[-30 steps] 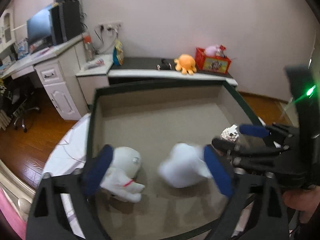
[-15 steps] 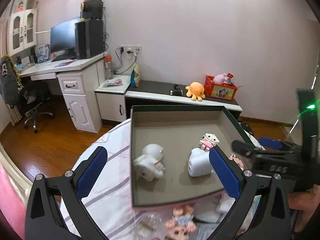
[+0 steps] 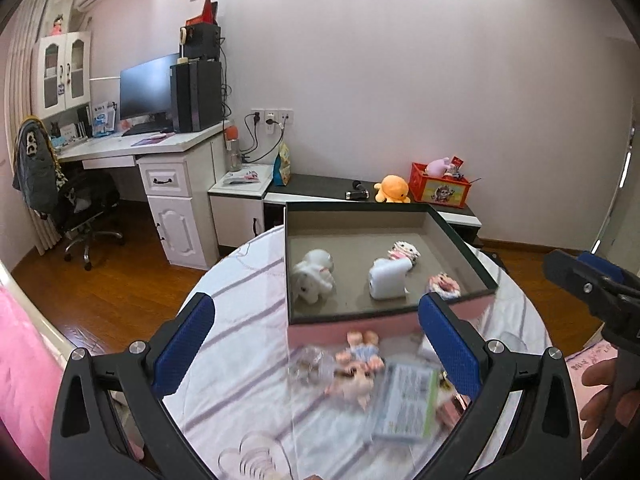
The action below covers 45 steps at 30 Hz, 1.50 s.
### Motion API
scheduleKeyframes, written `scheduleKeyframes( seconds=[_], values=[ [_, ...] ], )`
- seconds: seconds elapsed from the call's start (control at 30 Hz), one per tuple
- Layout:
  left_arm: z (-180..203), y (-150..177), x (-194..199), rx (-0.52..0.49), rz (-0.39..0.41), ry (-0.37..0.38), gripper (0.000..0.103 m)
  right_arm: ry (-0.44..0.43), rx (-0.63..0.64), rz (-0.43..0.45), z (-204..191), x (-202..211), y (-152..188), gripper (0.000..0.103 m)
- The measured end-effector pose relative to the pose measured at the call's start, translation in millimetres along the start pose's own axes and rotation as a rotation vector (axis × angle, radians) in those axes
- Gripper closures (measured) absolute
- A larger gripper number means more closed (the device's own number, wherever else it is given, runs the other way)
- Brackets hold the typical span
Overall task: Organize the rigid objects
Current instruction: 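Withdraw both tools from the box back over the table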
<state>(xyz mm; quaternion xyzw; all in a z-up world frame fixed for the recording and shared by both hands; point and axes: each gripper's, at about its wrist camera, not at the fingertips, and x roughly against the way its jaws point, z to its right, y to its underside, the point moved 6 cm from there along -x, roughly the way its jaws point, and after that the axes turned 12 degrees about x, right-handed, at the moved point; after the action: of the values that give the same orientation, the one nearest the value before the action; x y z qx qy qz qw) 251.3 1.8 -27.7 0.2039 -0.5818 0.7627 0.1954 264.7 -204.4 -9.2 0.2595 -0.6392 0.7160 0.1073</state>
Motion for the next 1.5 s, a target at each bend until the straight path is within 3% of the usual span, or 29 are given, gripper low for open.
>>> scheduleKeyframes(
  seconds=[0.37,0.6,1.5],
  values=[
    [3,20,65,-0.041,0.059,-0.033,0.000,0.062,0.007,0.050,-10,68,36,0.000],
    [5,24,87,-0.022,0.071,-0.019,0.000,0.067,0.015,0.054,-15,82,41,0.000],
    [0,28,97,-0.008,0.073,-0.024,0.000,0.068,0.022,0.056,-24,94,41,0.000]
  ],
)
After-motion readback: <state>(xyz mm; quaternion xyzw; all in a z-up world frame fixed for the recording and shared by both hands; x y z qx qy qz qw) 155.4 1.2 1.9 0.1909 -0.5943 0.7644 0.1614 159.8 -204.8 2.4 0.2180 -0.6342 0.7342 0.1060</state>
